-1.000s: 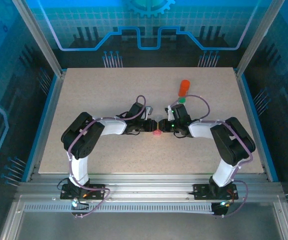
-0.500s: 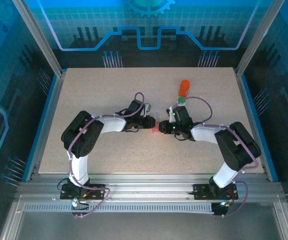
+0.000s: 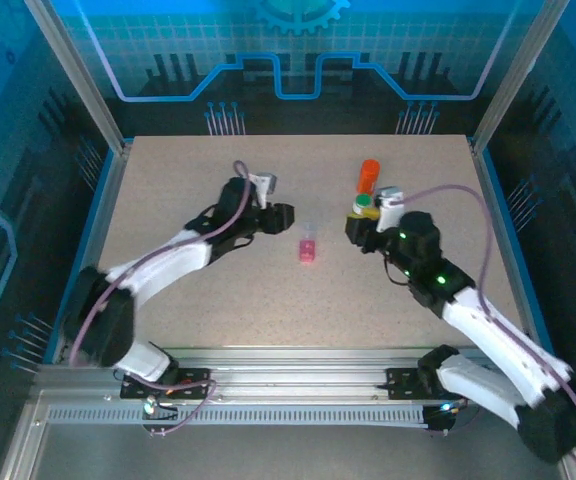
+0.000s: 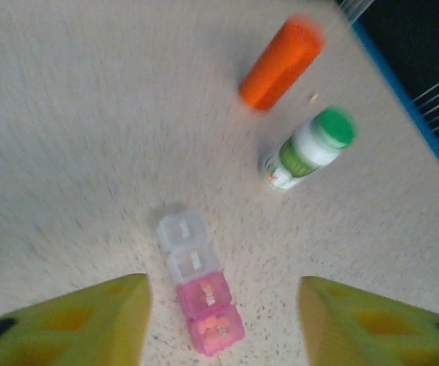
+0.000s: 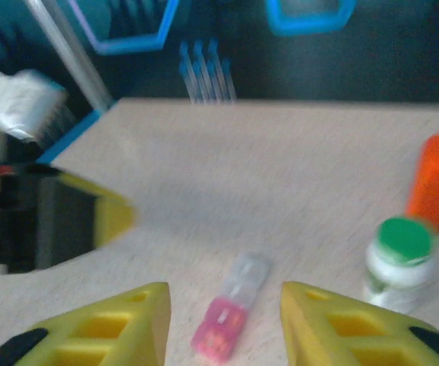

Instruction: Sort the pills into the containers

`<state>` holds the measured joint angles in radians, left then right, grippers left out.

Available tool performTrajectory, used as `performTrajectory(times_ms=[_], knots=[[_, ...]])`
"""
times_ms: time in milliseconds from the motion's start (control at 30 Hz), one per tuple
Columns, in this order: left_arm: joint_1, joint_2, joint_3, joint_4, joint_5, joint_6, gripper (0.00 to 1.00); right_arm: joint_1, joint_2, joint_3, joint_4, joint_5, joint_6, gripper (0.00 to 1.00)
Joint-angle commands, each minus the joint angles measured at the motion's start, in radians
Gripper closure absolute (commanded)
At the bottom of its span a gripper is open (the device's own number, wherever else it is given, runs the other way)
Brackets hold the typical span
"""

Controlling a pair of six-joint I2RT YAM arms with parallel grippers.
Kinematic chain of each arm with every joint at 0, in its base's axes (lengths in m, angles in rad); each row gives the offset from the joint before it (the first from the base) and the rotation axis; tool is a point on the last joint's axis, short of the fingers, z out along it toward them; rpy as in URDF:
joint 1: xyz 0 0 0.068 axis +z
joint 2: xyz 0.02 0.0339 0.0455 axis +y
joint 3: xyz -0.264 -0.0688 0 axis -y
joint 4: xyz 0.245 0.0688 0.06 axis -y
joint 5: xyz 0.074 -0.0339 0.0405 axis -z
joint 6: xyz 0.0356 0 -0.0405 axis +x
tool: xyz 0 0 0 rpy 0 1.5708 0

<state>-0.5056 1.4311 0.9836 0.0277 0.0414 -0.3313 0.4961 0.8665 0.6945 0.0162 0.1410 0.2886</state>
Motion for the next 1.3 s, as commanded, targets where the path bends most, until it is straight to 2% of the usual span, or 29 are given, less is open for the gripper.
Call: performTrajectory(times_ms=[0, 67, 100, 167, 233, 300, 400, 467, 500, 567, 667, 733, 767, 800, 833, 867, 900, 933, 967, 1000, 1033, 1100, 1133, 1167, 1267], knots=[[0.006, -0.231, -0.158, 0.06, -0.165, 0.164, 0.03, -0.012, -0.143, -0.11, -0.012, 0.273, -0.217, 0.44], [0.004, -0.399, -0.315, 0.188, -0.282, 0.228, 0.01, -0.039, -0.211, -0.201, 0.051, 0.387, -0.289, 0.3], [0.005, -0.477, -0.4, 0.27, -0.364, 0.258, 0.01, -0.061, -0.231, -0.249, 0.099, 0.445, -0.297, 0.01], [0.007, -0.591, -0.533, 0.394, -0.549, 0.297, 0.01, -0.119, -0.238, -0.331, 0.181, 0.507, -0.245, 0.0], [0.02, -0.634, -0.635, 0.518, -0.662, 0.389, 0.01, -0.199, -0.189, -0.421, 0.318, 0.499, -0.211, 0.0], [0.047, -0.615, -0.715, 0.628, -0.721, 0.46, 0.01, -0.289, -0.068, -0.496, 0.469, 0.478, -0.172, 0.0], [0.126, -0.518, -0.789, 0.714, -0.731, 0.45, 0.01, -0.394, 0.14, -0.492, 0.558, 0.4, -0.123, 0.0], [0.176, -0.417, -0.806, 0.742, -0.715, 0.424, 0.01, -0.396, 0.216, -0.436, 0.534, 0.334, -0.132, 0.0], [0.202, -0.356, -0.802, 0.751, -0.681, 0.424, 0.01, -0.398, 0.279, -0.426, 0.61, 0.32, -0.136, 0.0], [0.226, -0.245, -0.766, 0.784, -0.624, 0.459, 0.01, -0.399, 0.384, -0.372, 0.652, 0.29, -0.135, 0.0], [0.279, -0.14, -0.693, 0.768, -0.448, 0.473, 0.01, -0.384, 0.523, -0.25, 0.626, 0.273, -0.209, 0.0], [0.32, -0.069, -0.659, 0.818, -0.355, 0.462, 0.01, -0.381, 0.634, -0.259, 0.802, 0.257, -0.258, 0.0], [0.349, -0.03, -0.651, 0.854, -0.281, 0.455, 0.01, -0.368, 0.619, -0.234, 0.707, 0.246, -0.251, 0.0], [0.371, 0.022, -0.641, 0.889, -0.244, 0.452, 0.01, -0.364, 0.618, -0.23, 0.696, 0.213, -0.268, 0.0], [0.39, 0.052, -0.638, 0.923, -0.262, 0.429, 0.01, -0.361, 0.627, -0.262, 0.781, 0.21, -0.287, 0.0], [0.445, 0.053, -0.647, 0.904, -0.2, 0.372, 0.01, -0.358, 0.611, -0.313, 0.859, 0.182, -0.293, 0.0], [0.505, 0.113, -0.662, 1.0, -0.081, 0.34, 0.01, -0.363, 0.616, -0.379, 0.952, 0.112, -0.303, 0.0], [0.531, 0.143, -0.673, 1.078, -0.049, 0.316, 0.01, -0.365, 0.685, -0.432, 1.155, 0.083, -0.334, 0.0], [0.549, 0.102, -0.661, 0.979, -0.042, 0.29, 0.01, -0.339, 0.721, -0.46, 1.265, 0.133, -0.352, 0.0], [0.555, 0.102, -0.63, 0.923, -0.063, 0.277, 0.01, -0.311, 0.705, -0.451, 1.229, 0.204, -0.36, 0.0], [0.549, 0.118, -0.615, 0.924, -0.053, 0.293, 0.01, -0.313, 0.698, -0.411, 1.152, 0.212, -0.354, 0.0], [0.526, 0.113, -0.602, 0.89, -0.09, 0.31, 0.01, -0.369, 0.68, -0.318, 0.937, 0.151, -0.3, 0.0], [0.515, 0.117, -0.602, 0.893, -0.111, 0.319, 0.01, -0.424, 0.666, -0.312, 0.884, 0.048, -0.261, 0.0], [0.507, 0.115, -0.596, 0.877, -0.126, 0.324, 0.01, -0.455, 0.664, -0.328, 0.91, -0.01, -0.242, 0.0], [0.487, 0.117, -0.597, 0.886, -0.161, 0.34, 0.01, -0.425, 0.67, -0.317, 0.906, 0.049, -0.264, 0.0]])
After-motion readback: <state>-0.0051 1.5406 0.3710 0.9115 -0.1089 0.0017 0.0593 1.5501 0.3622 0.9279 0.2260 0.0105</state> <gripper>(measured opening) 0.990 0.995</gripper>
